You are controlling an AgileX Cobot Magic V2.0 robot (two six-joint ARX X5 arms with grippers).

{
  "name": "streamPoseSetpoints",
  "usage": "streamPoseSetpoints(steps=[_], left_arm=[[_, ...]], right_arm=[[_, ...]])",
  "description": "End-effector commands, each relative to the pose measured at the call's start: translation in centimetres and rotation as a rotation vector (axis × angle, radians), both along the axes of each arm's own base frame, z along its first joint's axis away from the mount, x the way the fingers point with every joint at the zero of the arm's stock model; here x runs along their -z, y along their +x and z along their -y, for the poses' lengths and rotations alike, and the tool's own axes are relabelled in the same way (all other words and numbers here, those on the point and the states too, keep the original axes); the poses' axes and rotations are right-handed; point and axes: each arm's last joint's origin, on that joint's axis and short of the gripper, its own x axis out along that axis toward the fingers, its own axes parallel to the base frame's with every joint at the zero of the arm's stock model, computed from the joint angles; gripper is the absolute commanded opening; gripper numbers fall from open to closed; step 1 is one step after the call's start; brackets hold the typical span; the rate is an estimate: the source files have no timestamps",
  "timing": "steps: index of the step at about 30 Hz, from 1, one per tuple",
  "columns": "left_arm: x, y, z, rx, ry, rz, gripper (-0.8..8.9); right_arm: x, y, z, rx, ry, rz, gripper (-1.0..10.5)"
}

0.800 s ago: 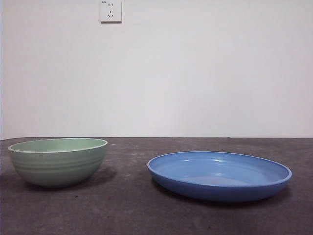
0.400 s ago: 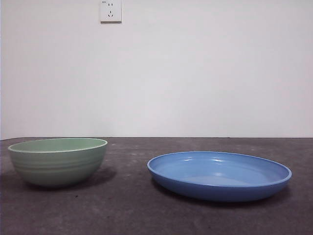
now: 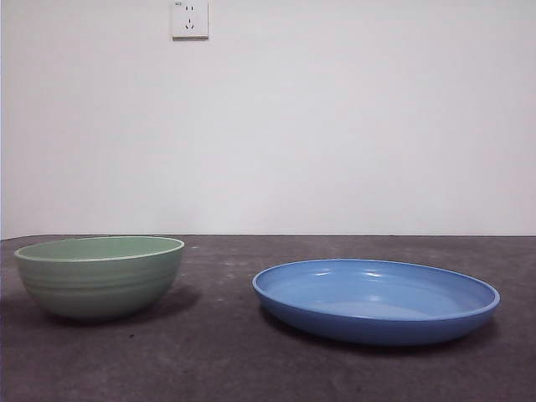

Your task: Place the green bowl on the blue plate

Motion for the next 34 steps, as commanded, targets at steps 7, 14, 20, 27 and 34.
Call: streamPoseSetpoints(steps=[7,14,20,27,34], left_arm=[[-0.7,-0.1,0.0,0.018,0.004,0.047,1.26],[-0.8,0.0,0.0,0.017,0.003,0.058,4.85],[-0.8,0.1,0.0,-0.016,0.023,0.066,6.97],[-0.6,0.4,-0.2,-0.074,0.097,0.089,6.86],[1.0,2.8,-0.4,-0.259,0.258,-0.051,6.86]], right_arm=[[-0.5,-0.1,0.0,-0.006,-0.006,0.032,0.5],[-0.5,-0.1,0.0,-0.006,-0.006,0.031,5.2],[-0.5,-0.1,0.0,-0.005,-0.004,0.030,6.1],[-0.6,-0.1,0.0,-0.012,0.000,0.031,6.1],[-0.6,-0.1,0.0,-0.012,0.000,0.029,6.1]])
